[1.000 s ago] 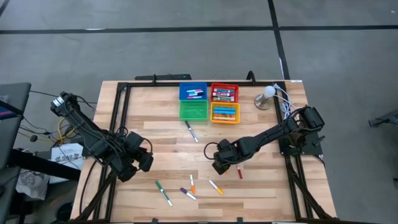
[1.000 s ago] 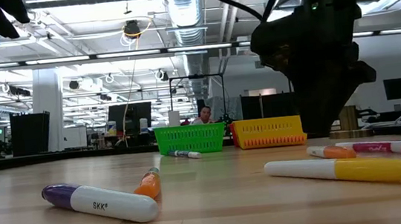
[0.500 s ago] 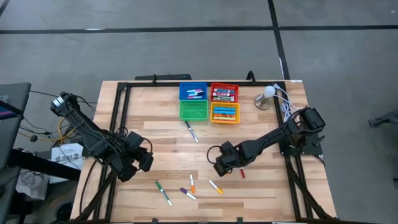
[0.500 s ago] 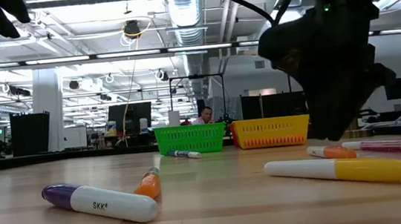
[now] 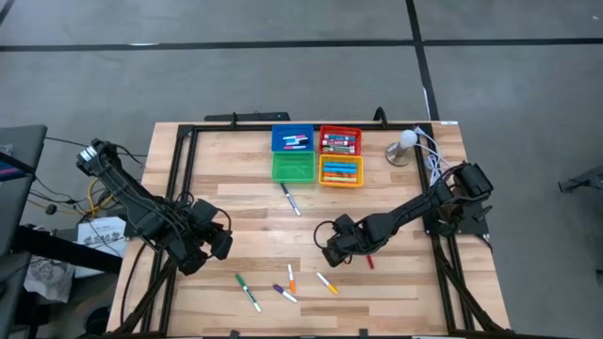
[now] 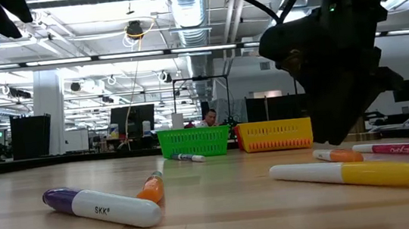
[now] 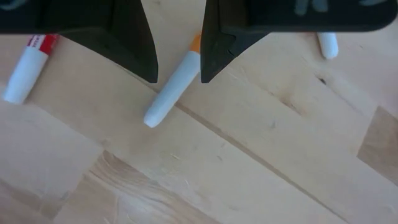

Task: Pick & Place Markers
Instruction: Put the right orange pen into the blue bin

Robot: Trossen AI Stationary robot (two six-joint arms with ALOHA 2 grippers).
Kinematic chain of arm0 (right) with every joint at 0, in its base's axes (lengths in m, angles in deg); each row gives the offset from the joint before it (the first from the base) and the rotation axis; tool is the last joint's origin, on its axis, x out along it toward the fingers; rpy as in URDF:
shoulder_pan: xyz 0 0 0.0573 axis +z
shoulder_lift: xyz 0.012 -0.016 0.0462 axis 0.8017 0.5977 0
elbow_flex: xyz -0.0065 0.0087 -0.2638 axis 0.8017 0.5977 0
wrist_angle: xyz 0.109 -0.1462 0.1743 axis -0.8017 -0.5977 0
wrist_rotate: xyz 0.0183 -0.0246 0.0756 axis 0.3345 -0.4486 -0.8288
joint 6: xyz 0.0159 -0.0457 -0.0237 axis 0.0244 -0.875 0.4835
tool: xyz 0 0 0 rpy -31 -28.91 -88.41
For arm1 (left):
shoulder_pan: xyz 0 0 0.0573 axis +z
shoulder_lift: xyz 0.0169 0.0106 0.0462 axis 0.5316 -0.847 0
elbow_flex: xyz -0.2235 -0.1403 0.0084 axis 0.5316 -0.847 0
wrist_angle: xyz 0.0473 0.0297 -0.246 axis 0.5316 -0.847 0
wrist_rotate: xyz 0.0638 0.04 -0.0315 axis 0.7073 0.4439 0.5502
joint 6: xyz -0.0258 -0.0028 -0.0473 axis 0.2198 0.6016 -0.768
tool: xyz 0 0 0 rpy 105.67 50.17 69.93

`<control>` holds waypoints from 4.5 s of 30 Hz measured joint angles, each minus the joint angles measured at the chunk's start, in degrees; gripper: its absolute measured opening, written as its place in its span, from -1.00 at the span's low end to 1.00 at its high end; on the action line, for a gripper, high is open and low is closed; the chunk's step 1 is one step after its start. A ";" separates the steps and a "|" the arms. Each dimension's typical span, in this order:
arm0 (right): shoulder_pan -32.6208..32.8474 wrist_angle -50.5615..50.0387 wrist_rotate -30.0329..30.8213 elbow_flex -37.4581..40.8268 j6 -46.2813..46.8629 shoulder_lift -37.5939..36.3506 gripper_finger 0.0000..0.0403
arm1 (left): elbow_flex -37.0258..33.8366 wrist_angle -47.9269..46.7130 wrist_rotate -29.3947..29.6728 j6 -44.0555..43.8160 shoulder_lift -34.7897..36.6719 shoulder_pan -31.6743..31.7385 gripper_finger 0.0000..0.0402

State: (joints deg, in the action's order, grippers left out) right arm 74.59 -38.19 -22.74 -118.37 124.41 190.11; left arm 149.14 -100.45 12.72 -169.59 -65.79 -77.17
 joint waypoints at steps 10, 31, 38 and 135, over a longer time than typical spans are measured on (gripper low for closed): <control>-0.02 0.54 0.06 0.00 0.39 0.00 -0.44 | 0.00 0.54 0.08 -0.01 0.00 -0.02 -0.17; 0.00 -1.53 3.47 0.00 1.95 0.00 -0.44 | 0.00 0.64 0.63 0.00 0.00 0.00 -0.17; 0.39 -0.35 3.15 0.00 2.56 0.00 -0.44 | 0.00 0.75 0.61 0.00 0.00 0.00 -0.17; -17.62 75.68 -16.50 -2.05 -25.26 -5.01 -0.83 | 0.00 48.69 10.05 32.00 -1.92 12.28 -0.16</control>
State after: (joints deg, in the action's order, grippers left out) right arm 56.98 37.48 -39.24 -120.42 99.15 185.11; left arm 149.14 -51.76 22.77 -137.59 -67.71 -64.89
